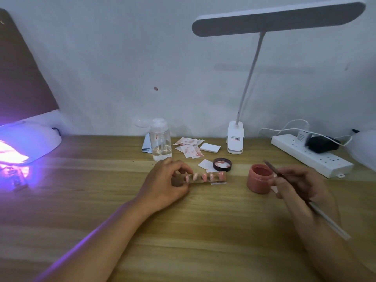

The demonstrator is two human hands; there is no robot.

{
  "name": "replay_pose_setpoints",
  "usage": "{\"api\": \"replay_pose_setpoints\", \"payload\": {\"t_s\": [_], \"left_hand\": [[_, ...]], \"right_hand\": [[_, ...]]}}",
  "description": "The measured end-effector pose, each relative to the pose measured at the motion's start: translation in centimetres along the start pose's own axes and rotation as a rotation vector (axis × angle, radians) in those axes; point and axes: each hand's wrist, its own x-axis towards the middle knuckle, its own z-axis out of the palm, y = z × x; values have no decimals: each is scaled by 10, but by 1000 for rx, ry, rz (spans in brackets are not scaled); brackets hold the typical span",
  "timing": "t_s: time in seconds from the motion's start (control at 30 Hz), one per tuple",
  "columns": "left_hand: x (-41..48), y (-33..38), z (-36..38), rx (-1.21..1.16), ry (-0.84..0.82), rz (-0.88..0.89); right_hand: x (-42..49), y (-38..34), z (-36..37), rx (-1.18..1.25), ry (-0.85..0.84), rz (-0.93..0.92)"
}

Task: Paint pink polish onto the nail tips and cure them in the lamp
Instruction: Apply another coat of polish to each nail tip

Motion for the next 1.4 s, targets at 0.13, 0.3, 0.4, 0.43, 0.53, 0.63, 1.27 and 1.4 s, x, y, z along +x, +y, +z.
{"api": "replay_pose_setpoints", "payload": {"t_s": [0.13,0.3,0.4,0.43,0.53,0.63,1.27,1.4], "left_hand": [[-1,-1,0,30,-3,-12],[-1,-2,1,57,-7,-19],[1,-2,0,-20,-51,-94],[2,-1,-1,-56,-68,-131],[4,-2,0,-56,-69,-192],[3,-2,-5,51,-3,-228],[6,-4,-6,159,121,-299],[6,-4,-4,110,104,-381]], "right_hand": [[2,3,-3,-44,-14,20],[3,5,-5,-107,-1,50],[4,5,-6,-174,-8,52],[4,5,-7,-195,-9,42],[3,6,-7,-216,-4,-22],[3,6,-9,-246,17,-58],[36,23,-17,-662,-85,-242],[41,30,-21,-579,-233,96]]}}
